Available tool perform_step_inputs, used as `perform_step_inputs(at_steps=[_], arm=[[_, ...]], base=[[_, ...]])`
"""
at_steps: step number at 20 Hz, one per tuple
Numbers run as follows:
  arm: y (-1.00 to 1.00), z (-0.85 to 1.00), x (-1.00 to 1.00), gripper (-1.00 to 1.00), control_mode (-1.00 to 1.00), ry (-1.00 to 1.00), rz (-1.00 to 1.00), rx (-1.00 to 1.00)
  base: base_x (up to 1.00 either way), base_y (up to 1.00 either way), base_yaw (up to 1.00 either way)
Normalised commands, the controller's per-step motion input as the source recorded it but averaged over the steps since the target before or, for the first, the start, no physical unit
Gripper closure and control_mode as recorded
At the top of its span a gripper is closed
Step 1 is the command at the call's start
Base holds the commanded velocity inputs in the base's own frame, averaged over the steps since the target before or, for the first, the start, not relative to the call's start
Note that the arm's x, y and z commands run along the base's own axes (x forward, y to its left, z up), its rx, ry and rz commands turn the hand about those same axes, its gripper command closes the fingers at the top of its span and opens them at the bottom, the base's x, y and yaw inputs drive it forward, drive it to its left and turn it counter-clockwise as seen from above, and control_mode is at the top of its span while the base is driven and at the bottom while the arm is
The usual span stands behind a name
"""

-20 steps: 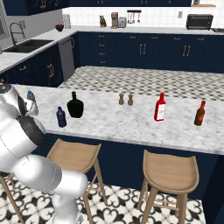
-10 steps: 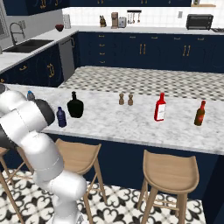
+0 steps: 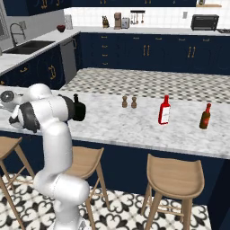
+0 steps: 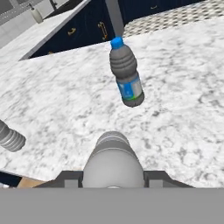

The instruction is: Move the plastic bottles in the middle to the plastics group, and the glass bottles in the middle to the glass group.

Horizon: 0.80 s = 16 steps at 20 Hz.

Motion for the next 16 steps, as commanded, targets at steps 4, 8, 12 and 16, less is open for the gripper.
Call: perform_step_inputs(at_steps=[4,8,12,16], arm=[[0.36,-0.21,0.25,1.00,-1.00,0.02,0.00,0.00],[0.23,-0.06,0.32,1.00,-1.00,0.16,0.00,0.00],[0.01,0.10,0.12,1.00,-1.00,0.20,0.00,0.00],[-0.01,0.28,0.08,1.00,-1.00,0.22,0.00,-0.01]], base=[[0.00,0.00,0.00],[0.00,0.00,0.00],[0.00,0.00,0.00],[0.00,0.00,0.00]])
